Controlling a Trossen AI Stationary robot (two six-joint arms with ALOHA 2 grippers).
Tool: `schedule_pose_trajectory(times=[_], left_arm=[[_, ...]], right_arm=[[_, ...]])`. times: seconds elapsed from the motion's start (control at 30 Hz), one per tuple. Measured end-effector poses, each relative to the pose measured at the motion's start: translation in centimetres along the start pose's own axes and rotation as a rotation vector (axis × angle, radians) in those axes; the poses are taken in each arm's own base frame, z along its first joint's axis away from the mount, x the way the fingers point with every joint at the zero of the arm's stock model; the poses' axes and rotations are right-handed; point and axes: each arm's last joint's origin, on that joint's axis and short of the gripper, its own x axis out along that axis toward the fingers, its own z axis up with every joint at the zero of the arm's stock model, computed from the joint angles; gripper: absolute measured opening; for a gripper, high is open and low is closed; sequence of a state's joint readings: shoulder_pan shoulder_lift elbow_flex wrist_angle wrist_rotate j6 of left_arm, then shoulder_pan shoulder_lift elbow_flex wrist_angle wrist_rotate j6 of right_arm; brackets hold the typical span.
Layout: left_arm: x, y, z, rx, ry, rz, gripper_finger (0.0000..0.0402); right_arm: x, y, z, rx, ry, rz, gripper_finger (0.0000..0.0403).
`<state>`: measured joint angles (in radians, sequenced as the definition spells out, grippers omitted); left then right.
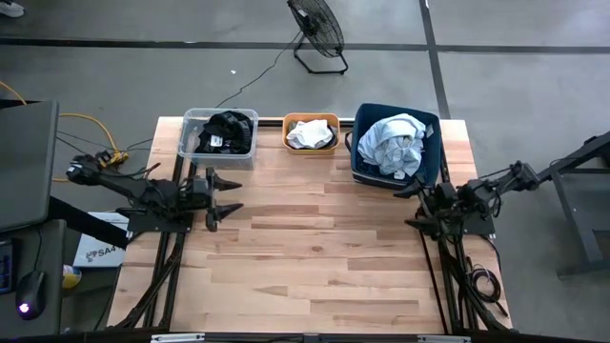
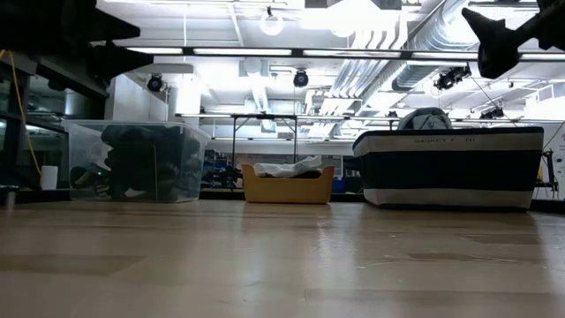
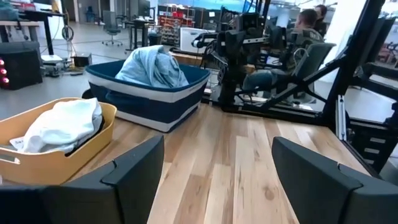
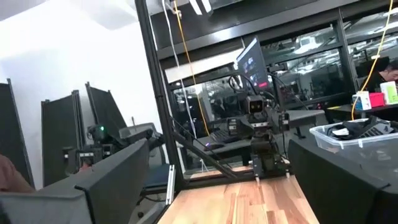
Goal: Pick & Place Cloths
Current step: Return to Home Position
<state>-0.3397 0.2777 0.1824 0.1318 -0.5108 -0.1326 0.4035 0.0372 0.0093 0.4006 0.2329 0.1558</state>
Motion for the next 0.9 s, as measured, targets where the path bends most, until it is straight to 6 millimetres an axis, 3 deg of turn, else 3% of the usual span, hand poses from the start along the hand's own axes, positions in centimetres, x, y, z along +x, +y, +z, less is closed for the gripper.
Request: schedule_pose_trajectory(times=[0.37, 0.63, 0.9], left_arm=[[-1.1, 0.7, -0.9, 0.002, -0.069, -0.007, 0.0292], [-1.3, 1.2, -3.1, -0.011, -0.063, 0.012, 0.0292], [-1.5, 1.4, -3.7, -0.011, -0.057, 0.028, 0.0292]], right_arm=[[0.1, -1.0, 0.4, -0.037, -0.022, 0.032, 0.0376], [0.0, -2.5, -0.5, -0.001, 0.087, -0.057, 0.0376], [-0.2, -3.4, -1.1, 0.046, 0.164, -0.099, 0.0376]])
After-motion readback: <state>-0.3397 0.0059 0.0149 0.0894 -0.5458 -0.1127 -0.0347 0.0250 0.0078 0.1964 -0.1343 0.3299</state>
